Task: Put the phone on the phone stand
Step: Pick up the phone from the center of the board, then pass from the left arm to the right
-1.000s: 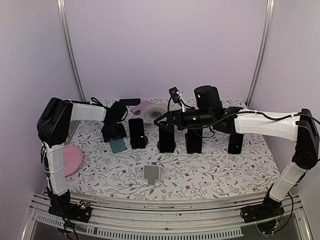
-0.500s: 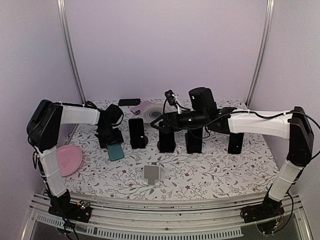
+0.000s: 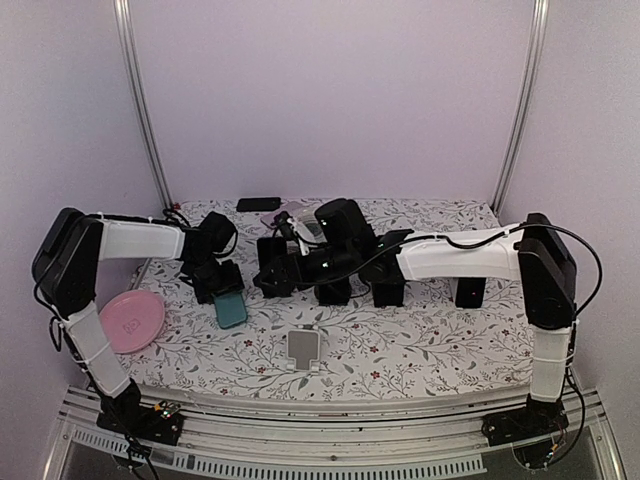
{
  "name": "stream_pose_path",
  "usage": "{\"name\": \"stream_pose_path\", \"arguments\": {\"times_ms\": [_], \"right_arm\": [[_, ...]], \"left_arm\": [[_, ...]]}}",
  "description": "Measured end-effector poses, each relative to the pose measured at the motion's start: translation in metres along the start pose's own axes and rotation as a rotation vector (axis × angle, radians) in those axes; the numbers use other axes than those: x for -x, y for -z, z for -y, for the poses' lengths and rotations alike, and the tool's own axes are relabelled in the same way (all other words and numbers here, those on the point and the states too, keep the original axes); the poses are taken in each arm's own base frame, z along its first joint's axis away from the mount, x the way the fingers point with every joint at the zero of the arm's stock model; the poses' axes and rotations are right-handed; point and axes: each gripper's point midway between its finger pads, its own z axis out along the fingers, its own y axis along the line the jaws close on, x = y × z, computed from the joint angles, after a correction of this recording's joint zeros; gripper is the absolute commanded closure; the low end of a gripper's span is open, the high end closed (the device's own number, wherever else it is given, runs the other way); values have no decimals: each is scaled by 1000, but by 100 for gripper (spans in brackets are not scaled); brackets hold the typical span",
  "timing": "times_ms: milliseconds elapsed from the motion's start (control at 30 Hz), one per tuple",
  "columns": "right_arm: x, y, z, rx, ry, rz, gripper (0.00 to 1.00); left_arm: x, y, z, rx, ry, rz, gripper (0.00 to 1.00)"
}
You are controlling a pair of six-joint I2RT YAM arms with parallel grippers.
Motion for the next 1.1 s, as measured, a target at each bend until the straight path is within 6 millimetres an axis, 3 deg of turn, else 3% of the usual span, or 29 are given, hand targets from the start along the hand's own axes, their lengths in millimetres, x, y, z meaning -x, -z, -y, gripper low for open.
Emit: {"name": "stream_pose_path", "arguments": {"times_ms": [200,433,1100], "right_arm": [[-33,-36,3,-23,-37,-59,4],[-66,-62,16,-72,-102,-96,12],[-81,-94,42,-121,-277,-43,40]], "left_arm": [[-7,9,2,-72,13,10,34],[-15,11,6,-139,20,3,34],[-35,21,25,-313,48,-9,34]]}}
